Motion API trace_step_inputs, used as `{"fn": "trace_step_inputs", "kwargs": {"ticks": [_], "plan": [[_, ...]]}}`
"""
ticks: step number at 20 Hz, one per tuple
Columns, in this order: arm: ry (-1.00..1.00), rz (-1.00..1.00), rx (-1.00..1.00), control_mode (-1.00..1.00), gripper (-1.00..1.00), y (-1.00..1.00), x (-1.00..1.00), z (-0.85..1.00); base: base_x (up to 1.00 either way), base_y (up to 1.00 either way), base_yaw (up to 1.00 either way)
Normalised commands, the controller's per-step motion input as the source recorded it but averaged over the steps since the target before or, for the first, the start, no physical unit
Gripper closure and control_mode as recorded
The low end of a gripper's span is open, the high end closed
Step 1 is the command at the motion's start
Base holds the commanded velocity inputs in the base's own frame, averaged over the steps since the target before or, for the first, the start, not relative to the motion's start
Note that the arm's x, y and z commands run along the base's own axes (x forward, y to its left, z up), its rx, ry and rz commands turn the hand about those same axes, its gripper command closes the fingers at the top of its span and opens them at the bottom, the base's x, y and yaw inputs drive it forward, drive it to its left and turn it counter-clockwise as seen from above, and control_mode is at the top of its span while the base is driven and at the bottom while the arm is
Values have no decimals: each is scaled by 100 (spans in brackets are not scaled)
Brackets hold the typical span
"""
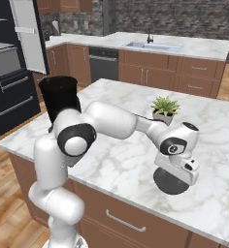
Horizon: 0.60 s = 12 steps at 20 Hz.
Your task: Grab the lemon and lime from the fridge, place them in the blender, close the lid, and turn on the blender to create a marinade.
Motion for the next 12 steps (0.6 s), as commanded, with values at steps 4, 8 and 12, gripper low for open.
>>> {"fn": "trace_step_inputs", "kwargs": {"ticks": [4, 8, 12], "plan": [[-30, 3, 0, -100, 100, 14, -56, 77, 0, 0, 0], [-41, 7, -5, -100, 100, 60, -58, 60, 0, 0, 0], [-29, 4, -4, -100, 100, 67, -18, 74, 0, 0, 0]]}}
